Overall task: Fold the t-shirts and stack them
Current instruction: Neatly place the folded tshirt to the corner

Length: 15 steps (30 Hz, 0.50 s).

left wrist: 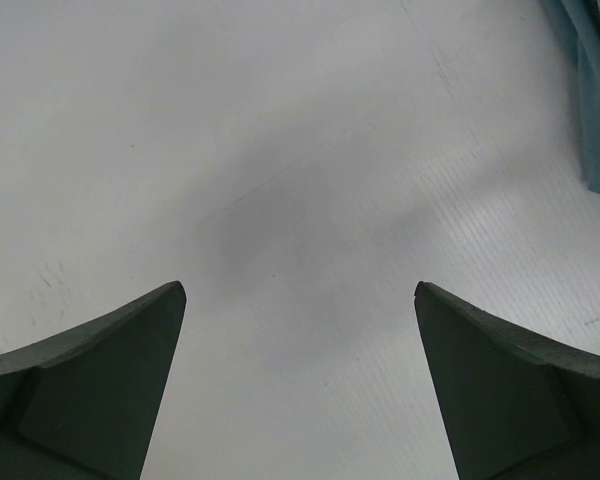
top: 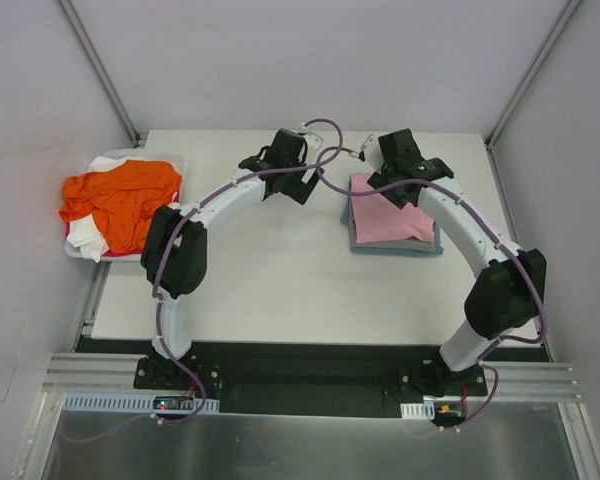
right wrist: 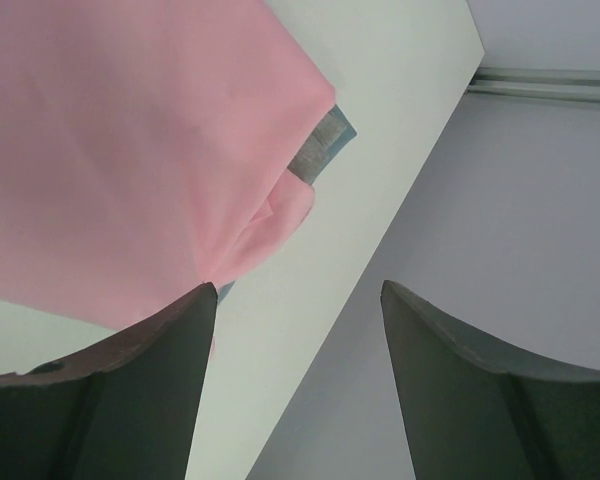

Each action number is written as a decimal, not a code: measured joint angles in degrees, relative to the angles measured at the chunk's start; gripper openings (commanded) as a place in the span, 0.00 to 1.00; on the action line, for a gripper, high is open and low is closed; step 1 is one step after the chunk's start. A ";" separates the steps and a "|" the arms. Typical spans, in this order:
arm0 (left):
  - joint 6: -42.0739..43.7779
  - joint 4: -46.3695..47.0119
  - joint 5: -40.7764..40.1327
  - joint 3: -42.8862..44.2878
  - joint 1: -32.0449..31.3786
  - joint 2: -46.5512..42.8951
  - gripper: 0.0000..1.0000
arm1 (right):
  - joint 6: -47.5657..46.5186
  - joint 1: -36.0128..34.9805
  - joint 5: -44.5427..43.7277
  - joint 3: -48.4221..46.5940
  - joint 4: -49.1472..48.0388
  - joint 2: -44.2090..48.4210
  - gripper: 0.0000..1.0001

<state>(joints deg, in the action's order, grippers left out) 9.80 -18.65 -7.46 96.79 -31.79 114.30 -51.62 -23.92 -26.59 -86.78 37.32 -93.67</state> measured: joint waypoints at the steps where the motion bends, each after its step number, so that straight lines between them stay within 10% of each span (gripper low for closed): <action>1: 0.00 -0.02 0.00 -0.20 0.00 -0.09 0.99 | -0.07 0.13 -0.02 0.00 -0.76 -0.74 0.70; 15: 0.09 -0.02 -0.07 -0.94 0.79 -0.11 0.99 | -1.60 6.36 2.64 -3.04 -7.30 -15.69 0.70</action>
<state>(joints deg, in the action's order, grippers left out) 9.89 -18.68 -7.53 95.85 -31.00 114.19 -53.21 -17.56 -23.94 -89.82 30.02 -109.36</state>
